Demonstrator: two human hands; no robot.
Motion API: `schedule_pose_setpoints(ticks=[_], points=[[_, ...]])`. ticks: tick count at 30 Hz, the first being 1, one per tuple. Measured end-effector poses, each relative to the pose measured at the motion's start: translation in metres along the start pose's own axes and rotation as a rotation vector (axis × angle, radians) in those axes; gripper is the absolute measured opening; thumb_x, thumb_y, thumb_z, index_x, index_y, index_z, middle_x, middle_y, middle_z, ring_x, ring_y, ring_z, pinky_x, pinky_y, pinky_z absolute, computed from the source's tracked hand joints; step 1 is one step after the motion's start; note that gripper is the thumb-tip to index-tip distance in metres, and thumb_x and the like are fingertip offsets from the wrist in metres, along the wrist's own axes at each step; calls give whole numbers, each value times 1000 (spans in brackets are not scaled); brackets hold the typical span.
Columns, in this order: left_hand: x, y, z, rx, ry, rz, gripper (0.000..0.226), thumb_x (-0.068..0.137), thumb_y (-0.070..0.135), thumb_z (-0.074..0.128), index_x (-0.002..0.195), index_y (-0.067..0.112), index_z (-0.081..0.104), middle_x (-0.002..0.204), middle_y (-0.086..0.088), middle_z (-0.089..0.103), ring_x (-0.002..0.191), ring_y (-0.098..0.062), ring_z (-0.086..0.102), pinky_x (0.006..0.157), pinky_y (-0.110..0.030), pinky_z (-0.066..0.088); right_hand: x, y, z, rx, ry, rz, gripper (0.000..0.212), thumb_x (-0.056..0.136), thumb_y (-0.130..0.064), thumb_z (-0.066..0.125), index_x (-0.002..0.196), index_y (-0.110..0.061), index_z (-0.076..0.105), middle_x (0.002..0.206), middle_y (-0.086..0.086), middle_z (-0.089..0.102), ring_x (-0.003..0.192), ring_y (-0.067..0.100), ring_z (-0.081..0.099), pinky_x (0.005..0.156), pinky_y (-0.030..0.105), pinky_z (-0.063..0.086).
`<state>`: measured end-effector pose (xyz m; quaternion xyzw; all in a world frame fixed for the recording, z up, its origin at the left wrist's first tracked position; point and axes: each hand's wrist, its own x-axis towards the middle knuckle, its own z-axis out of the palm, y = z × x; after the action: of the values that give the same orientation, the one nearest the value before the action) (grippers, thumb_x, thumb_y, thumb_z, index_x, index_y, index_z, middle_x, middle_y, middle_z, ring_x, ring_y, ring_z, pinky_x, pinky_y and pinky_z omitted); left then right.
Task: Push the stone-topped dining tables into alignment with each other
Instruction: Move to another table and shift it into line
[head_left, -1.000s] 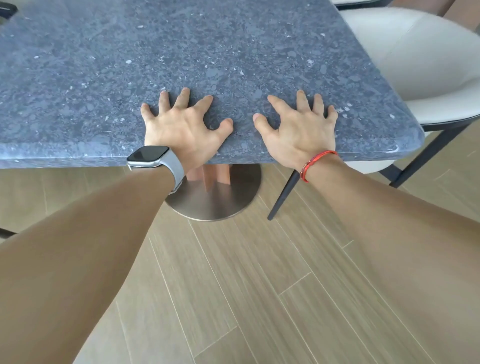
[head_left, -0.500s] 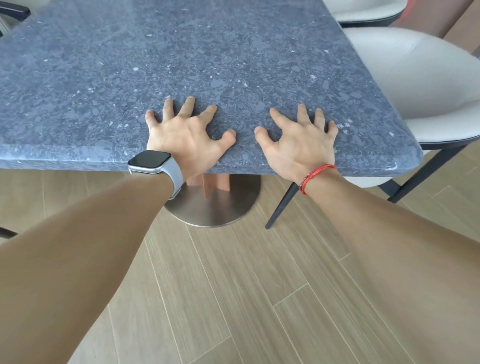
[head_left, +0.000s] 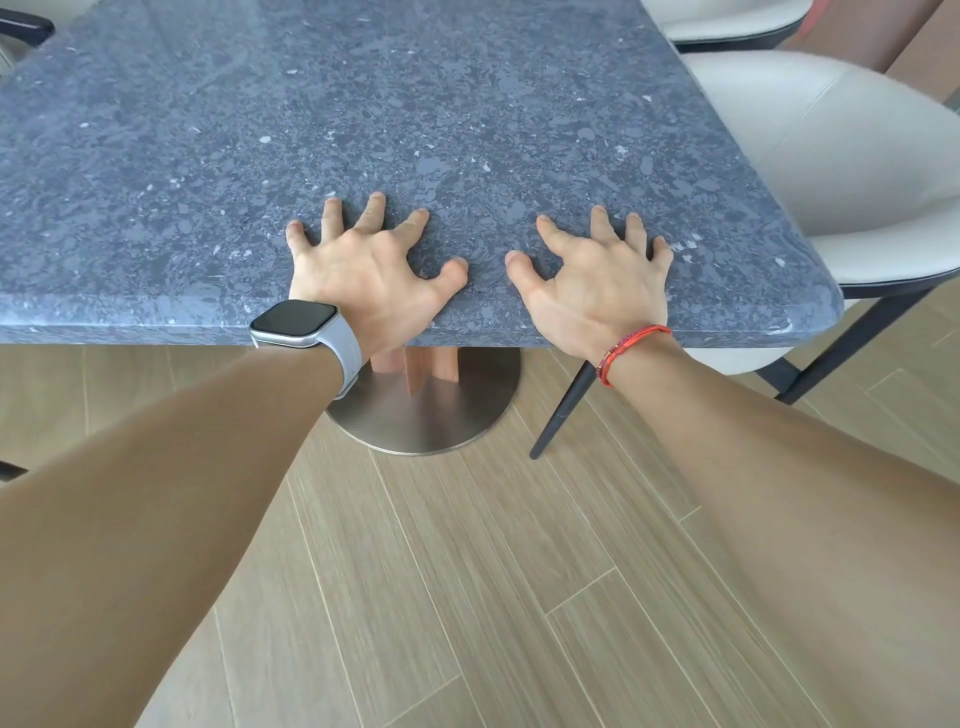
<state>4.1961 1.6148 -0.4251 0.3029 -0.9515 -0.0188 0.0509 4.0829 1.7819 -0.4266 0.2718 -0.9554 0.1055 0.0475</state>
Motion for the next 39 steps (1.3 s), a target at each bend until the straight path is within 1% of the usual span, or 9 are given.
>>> schedule_pose_setpoints(ticks=[7,17,24,30,39], points=[[5,7,0,-4,-1,-3,80,85,82,21,152,43,36,167,-2,29,154,-40,17,119,-67,13,7,6,-1,18,1,-2,65,89,-75,33,146,-47,45,163,13,31,150,43,19,121,61,8],[22,27,5,0,18,-22,82,83,82,20,150,41,41,162,-4,35,152,-42,21,117,-70,16,30,24,0,57,14,-20,61,90,-73,37,144,-47,48,162,11,33,151,40,19,122,58,8],[24,31,7,-7,12,-30,81,85,82,20,153,41,36,166,-4,29,154,-42,17,119,-69,13,35,29,2,48,18,-34,63,89,-74,35,144,-47,48,162,11,34,151,40,20,122,59,8],[25,31,6,-9,6,-29,81,85,81,21,153,41,36,166,-4,30,154,-42,17,119,-70,12,37,30,4,36,29,-41,63,89,-74,34,144,-47,48,162,11,35,150,41,21,121,59,10],[25,31,8,-5,11,-26,81,86,81,20,155,40,33,168,-6,26,155,-43,14,119,-70,10,39,33,10,32,80,-38,66,87,-76,33,144,-47,49,161,9,37,150,39,23,122,57,12]])
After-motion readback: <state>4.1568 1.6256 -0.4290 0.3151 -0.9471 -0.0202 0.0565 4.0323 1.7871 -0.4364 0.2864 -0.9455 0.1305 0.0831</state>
